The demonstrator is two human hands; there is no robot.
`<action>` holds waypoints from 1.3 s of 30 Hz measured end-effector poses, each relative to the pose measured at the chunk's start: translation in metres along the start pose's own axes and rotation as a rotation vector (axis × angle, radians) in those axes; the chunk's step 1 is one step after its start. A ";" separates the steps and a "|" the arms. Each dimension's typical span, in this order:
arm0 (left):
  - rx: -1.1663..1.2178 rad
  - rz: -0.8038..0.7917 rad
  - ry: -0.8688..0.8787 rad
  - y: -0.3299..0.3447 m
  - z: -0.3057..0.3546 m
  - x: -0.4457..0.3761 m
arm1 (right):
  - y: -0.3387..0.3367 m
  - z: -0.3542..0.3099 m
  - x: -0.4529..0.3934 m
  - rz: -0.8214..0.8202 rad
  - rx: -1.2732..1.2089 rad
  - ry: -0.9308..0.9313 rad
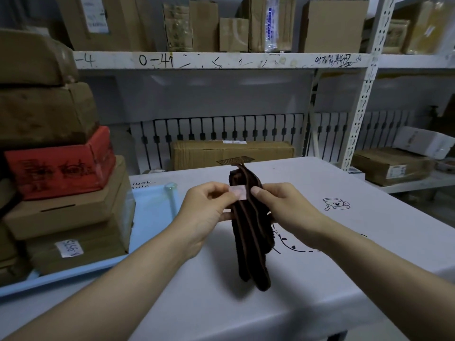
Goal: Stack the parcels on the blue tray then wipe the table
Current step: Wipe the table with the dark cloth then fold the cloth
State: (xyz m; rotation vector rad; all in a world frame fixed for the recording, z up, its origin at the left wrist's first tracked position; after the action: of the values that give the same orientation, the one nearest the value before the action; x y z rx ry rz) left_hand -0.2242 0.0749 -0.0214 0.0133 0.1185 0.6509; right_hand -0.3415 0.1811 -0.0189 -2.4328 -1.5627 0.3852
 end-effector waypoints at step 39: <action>-1.296 -0.041 0.157 -0.039 -0.055 0.024 | 0.092 0.088 -0.008 -0.361 1.062 0.013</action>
State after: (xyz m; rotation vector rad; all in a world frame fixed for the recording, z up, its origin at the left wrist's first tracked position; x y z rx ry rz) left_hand -0.1881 0.0575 -0.0801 -1.2850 -0.1683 0.5915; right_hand -0.2963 0.1399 -0.1311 -1.3202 -1.2510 0.8446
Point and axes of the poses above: each hand's wrist, its own x-axis away from the middle knuckle, its own y-axis out of the palm, z = x × y, the point moved 4 cm from there along -x, towards the middle knuckle, and after that the axes turned 7 degrees about -z, right-handed, at the moved point
